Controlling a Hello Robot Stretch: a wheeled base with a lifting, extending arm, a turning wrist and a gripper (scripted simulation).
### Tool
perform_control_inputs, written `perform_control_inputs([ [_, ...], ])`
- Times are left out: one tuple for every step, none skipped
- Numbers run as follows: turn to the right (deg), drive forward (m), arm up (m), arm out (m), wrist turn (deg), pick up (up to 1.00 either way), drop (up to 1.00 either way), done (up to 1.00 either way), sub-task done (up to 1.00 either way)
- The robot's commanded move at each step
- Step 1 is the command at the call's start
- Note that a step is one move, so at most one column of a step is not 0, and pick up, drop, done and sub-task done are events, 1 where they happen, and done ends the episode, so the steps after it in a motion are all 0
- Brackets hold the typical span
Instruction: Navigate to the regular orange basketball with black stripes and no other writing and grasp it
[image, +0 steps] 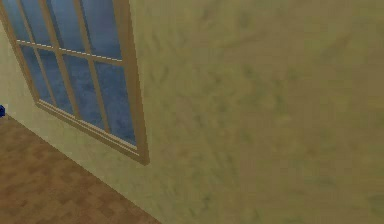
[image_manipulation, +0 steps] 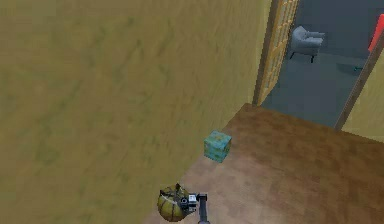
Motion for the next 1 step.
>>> perform_control_inputs([
  [0.0,0.0,-0.3,0.0,0.0,0.0,0.0,0.0,0.0],
])
